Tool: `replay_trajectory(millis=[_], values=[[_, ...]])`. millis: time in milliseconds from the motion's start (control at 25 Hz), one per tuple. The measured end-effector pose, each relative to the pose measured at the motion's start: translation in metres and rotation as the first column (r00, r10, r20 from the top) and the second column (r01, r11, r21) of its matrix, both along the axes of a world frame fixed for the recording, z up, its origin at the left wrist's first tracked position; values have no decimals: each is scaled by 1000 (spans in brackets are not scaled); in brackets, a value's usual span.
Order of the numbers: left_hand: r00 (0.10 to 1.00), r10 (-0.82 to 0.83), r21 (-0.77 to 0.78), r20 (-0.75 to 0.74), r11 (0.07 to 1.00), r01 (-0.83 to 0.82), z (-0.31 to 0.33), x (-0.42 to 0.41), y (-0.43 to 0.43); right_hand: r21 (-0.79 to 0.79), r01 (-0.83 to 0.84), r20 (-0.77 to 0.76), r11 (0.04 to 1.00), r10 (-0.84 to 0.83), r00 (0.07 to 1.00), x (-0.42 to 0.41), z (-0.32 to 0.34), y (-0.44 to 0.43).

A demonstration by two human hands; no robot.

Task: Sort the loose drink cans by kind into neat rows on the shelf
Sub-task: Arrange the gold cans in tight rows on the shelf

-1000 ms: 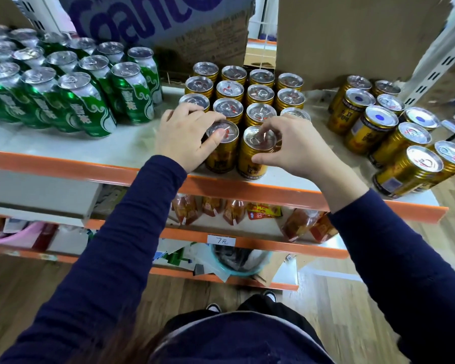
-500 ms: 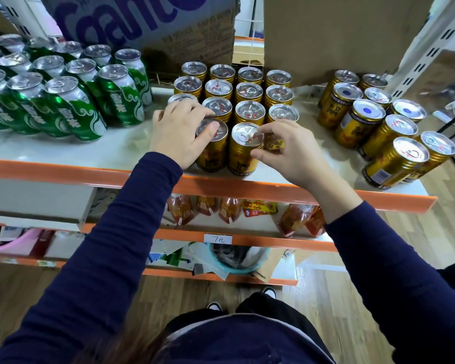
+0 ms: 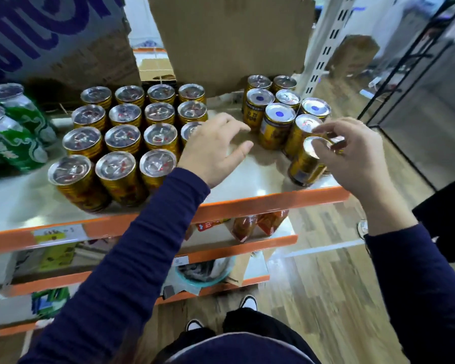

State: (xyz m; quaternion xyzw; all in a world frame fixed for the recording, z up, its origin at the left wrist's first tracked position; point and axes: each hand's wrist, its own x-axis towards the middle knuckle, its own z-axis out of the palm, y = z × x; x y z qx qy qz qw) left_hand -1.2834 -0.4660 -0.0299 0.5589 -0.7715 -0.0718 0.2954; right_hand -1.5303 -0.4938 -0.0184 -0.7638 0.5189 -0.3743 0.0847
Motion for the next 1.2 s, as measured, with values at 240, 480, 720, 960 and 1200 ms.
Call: replay_trajectory(millis=[240, 480, 720, 960, 1200], values=[[996, -83, 111, -39, 990, 87, -9, -84, -32, 236, -12, -167, 972, 53, 985, -74, 0, -36], [998, 12, 234, 69, 972, -28, -14, -126, -58, 293, -29, -289, 956, 117, 950, -81, -16, -71], [993, 78, 241, 87, 966, -97, -3, -104, -51, 307, -103, -283, 946, 194, 939, -78, -2, -70], [963, 188, 314, 194, 918, -243, 19, -34, -30, 280, -313, -253, 908, 384, 888, -19, 3, -56], [931, 120, 401, 345, 878, -262, 22, -1, -11, 246, -390, -253, 888, 447, 858, 43, -10, -56]])
